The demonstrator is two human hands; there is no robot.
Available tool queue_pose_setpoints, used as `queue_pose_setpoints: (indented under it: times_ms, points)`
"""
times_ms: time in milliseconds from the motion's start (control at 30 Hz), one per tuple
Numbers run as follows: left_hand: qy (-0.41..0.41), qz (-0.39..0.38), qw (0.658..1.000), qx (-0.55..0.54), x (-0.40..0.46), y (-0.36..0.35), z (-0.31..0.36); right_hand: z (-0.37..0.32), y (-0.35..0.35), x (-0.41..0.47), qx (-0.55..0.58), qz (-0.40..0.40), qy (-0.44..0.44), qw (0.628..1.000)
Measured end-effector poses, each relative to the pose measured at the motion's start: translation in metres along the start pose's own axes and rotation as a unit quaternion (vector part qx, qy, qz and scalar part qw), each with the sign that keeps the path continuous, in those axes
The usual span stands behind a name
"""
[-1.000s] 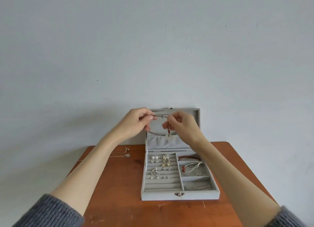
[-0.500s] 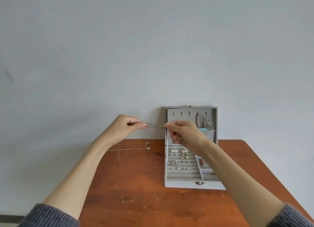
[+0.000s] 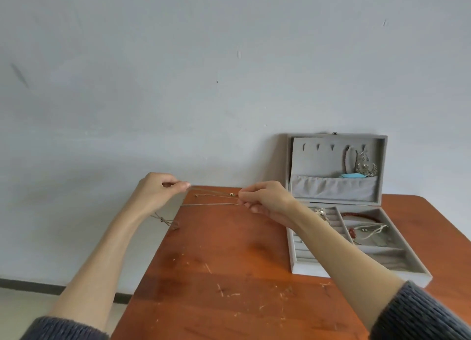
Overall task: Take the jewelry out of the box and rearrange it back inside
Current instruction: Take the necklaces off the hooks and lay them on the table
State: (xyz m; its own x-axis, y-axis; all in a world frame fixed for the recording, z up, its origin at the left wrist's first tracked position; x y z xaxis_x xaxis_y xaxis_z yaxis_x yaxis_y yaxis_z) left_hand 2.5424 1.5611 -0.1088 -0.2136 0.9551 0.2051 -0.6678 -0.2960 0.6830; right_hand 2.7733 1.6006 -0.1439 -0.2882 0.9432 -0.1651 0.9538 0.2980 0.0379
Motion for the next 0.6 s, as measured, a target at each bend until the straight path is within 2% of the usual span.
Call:
queue_pose_setpoints:
  times_ms: [67, 233, 333, 433, 500, 600]
  points:
    - [0.015, 0.006, 1.0, 0.008, 0.004, -0.006, -0.013, 0.009, -0.003, 0.009, 0.004, 0.012, -0.033, 0.999]
    - [0.078, -0.041, 0.995, 0.036, 0.013, -0.04, -0.053, 0.031, 0.004, 0.027, 0.024, 0.069, -0.117, 0.99]
    - [0.113, -0.066, 0.991, 0.027, 0.021, -0.052, -0.065, 0.039, 0.011, 0.035, 0.0, 0.092, -0.139, 0.986]
    - [0.138, -0.094, 0.985, 0.035, 0.027, -0.062, -0.073, 0.046, 0.014, 0.048, -0.127, 0.128, -0.127, 0.975]
    - [0.146, -0.086, 0.983, 0.068, 0.031, -0.064, -0.078, 0.046, 0.016, 0.051, -0.236, 0.158, -0.107, 0.953]
    - [0.159, -0.074, 0.979, 0.103, 0.035, -0.062, -0.082, 0.044, 0.021, 0.051, -0.3, 0.188, -0.08, 0.932]
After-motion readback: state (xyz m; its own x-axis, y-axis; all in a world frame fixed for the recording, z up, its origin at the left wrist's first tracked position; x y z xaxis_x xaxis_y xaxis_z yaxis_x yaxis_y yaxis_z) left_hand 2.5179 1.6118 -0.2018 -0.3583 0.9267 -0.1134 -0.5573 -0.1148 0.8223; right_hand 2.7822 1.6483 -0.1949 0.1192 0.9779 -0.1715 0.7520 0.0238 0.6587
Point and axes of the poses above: each hand's wrist, its own x-axis towards the middle knuckle, its own y-axis out of the back of the hand, z = x × y, the point moved 4 cm from there along x, towards the middle knuckle, and after that the axes turned 3 degrees about z, right-handed, at the moved point
